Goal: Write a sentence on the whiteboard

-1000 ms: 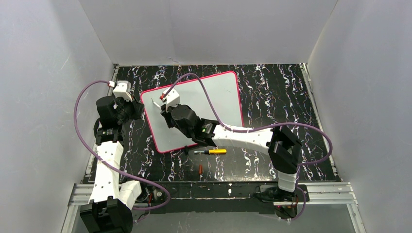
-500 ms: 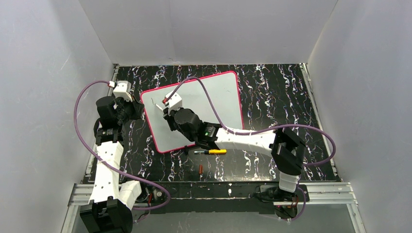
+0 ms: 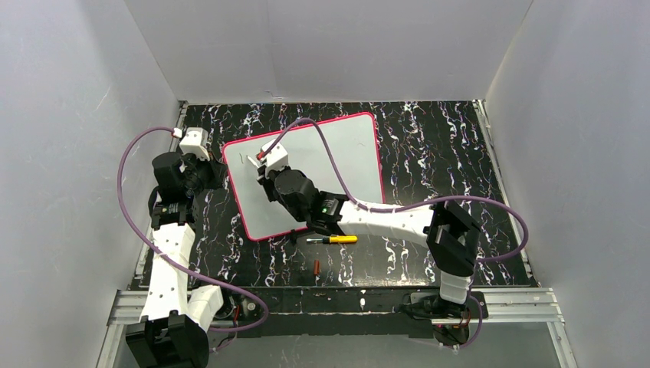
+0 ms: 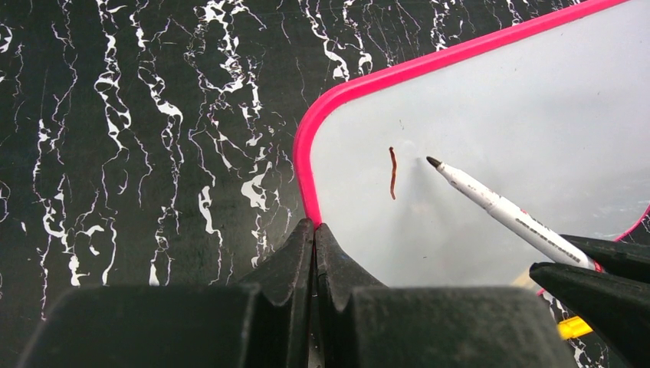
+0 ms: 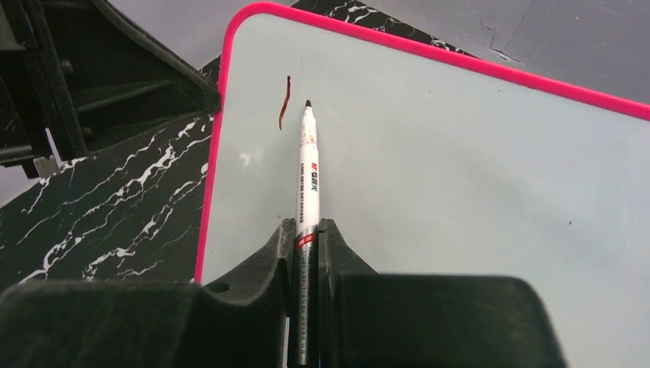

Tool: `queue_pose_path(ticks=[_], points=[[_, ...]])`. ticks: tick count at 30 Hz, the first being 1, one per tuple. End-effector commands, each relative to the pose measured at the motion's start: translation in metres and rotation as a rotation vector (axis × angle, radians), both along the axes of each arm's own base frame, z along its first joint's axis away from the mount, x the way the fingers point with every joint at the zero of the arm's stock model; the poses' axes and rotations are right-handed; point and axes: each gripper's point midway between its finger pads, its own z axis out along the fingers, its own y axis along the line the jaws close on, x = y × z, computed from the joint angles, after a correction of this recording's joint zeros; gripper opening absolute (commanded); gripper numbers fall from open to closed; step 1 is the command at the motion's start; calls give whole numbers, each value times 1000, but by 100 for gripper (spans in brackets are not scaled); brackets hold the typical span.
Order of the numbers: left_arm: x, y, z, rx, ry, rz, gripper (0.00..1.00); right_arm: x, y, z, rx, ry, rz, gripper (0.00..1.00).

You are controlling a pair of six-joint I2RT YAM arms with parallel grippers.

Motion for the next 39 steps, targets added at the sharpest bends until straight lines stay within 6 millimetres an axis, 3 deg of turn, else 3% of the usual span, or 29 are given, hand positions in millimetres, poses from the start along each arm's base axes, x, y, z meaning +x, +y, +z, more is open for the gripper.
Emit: queue_pose_path(ticks=[1, 17, 39], points=[[-10, -24, 1, -35, 17, -107, 0, 9, 5, 31, 69, -47, -48, 1], [-10, -25, 0, -32, 17, -109, 0, 0, 6, -3, 8, 24, -9, 1], [-10, -24, 0, -29, 20, -104, 0, -7, 2, -24, -29, 60, 7, 1]])
